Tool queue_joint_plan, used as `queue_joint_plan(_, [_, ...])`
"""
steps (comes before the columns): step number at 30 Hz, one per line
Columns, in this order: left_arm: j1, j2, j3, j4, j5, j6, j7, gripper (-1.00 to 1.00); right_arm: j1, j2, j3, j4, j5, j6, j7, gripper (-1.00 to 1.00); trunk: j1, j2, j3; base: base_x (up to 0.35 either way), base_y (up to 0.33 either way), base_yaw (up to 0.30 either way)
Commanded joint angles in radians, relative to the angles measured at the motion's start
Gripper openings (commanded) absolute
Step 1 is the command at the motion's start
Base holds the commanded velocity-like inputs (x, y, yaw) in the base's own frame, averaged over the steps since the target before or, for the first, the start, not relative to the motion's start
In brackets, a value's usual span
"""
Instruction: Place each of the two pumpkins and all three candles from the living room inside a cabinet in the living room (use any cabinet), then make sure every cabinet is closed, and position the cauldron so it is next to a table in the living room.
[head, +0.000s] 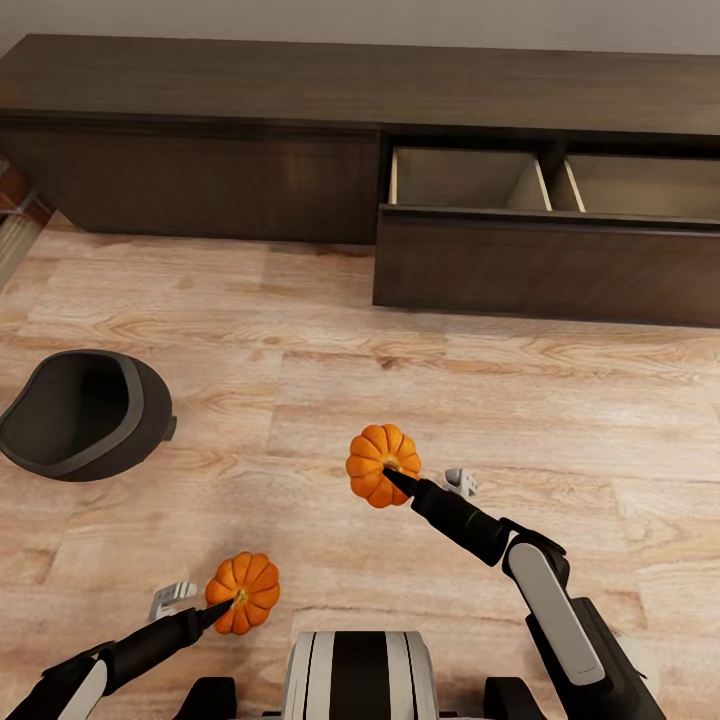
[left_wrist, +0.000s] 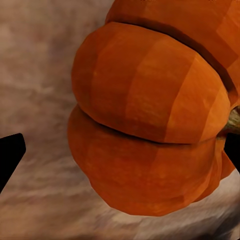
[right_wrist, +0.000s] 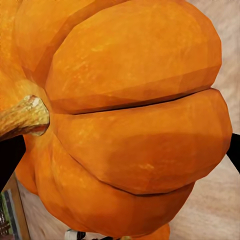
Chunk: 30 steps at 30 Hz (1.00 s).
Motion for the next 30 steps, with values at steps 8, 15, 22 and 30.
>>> queue_joint_plan(8, [0.0,0.001,0.001,0.0,0.008,0.01,-0.003,1.0,0.002,-0.008,-0.004,-0.002,-0.004,0.01,0.063,-1.0,0.0,0.0,0.0,0.0,0.0,0.0])
queue_joint_plan(15, [0.0,0.0,0.001,0.0,0.008,0.01,-0.003,1.0,0.015,-0.081,-0.018,-0.002,-0.006,0.012,0.315,-1.0,0.001,-0.001,-0.012,0.0,0.0,0.0])
queue_joint_plan(22, [0.0,0.0,0.001,0.0,0.008,0.01,-0.003,1.0,0.016,-0.085,-0.026,-0.001,-0.007,0.008,0.326,-1.0,0.001,-0.001,-0.012,0.0,0.0,0.0])
queue_joint_plan(30, [0.0,0.0,0.001,0.0,0.008,0.01,-0.003,-1.0,0.017,-0.08,-0.026,0.002,-0.006,0.005,0.321,-1.0,0.001,-0.001,-0.012,0.0,0.0,0.0])
